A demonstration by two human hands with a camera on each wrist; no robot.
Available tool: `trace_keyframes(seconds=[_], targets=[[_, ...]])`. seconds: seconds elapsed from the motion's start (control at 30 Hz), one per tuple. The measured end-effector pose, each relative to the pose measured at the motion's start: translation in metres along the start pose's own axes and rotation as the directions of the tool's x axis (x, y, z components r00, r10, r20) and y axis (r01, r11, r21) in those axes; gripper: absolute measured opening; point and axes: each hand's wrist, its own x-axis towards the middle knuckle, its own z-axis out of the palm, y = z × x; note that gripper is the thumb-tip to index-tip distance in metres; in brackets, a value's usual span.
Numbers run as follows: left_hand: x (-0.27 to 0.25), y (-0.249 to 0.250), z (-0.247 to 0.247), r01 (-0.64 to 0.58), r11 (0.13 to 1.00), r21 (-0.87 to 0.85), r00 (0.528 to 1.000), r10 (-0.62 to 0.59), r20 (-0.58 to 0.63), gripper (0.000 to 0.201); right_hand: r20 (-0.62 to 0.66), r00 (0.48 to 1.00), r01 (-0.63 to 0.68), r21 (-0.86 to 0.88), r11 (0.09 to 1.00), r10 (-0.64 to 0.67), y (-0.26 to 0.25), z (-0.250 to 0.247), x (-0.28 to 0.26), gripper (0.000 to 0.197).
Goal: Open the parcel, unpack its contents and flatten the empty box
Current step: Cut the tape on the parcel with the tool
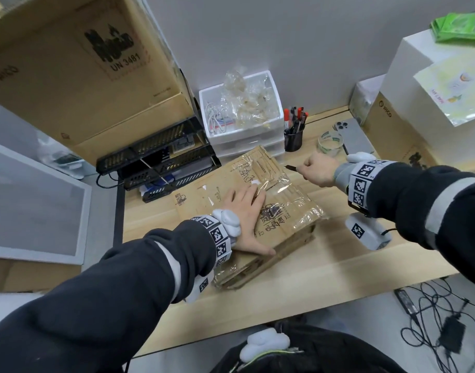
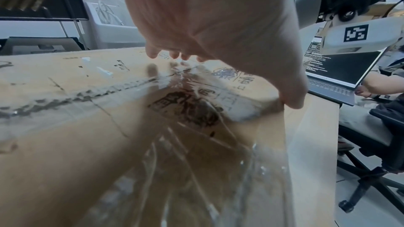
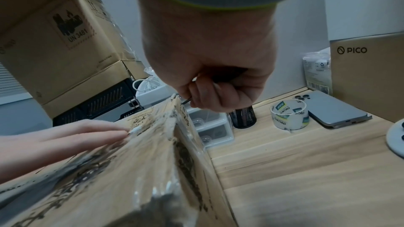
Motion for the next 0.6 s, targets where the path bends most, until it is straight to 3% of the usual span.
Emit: trace_keyframes(seconds=[0.17,0.6], targets=[[0.0014,0.0038,0.0027,0.019,0.999,-0.044,0.999,-0.018,0.027,0.147,0.018,1.000,0.025,-0.050,0.998,-0.024,0.0002,0.0032,-0.0020,0.036],[0.0085,0.0075,0.0028,0.026,0.999,-0.031,0.999,-0.025,0.033,0.141,0.139,0.989,0.051,0.054,0.997,-0.058,0.0088,0.0019,-0.0021,0.037]])
